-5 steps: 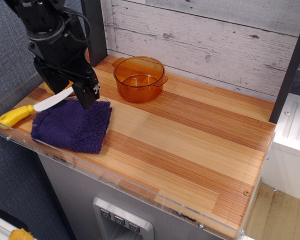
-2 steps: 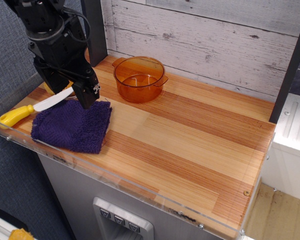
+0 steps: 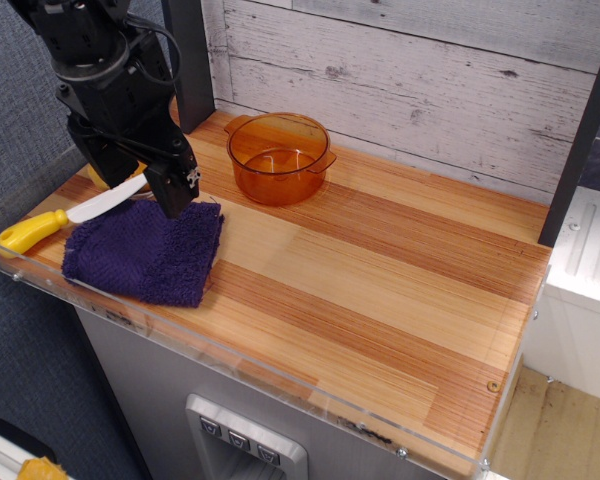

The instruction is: Slide knife and cloth to the left side of table.

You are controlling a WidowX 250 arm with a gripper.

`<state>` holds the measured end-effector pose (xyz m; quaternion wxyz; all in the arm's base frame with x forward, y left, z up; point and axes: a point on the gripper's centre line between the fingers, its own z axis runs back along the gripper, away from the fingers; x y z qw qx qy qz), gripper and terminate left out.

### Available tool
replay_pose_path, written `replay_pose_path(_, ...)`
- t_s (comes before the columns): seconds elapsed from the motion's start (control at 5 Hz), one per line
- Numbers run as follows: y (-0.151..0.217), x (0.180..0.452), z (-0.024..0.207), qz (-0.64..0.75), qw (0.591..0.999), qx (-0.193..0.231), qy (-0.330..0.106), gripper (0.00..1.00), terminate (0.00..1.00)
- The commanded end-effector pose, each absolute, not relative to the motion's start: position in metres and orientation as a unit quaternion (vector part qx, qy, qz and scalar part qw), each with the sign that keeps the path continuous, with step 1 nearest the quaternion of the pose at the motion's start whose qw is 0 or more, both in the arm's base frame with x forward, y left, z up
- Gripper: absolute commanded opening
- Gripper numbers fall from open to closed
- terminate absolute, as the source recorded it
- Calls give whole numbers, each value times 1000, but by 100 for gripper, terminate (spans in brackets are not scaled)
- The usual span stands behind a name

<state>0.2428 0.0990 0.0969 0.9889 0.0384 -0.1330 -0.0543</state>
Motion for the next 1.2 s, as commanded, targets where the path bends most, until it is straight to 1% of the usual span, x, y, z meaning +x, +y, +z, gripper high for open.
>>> replay_pose_path(0.0, 100, 236, 100, -53, 987, 45, -146, 100, 0)
replay_pose_path(0.8, 100, 236, 100, -53, 987, 45, -146, 100, 0)
replay_pose_path(1.0, 100, 236, 100, -53, 987, 45, -146, 100, 100)
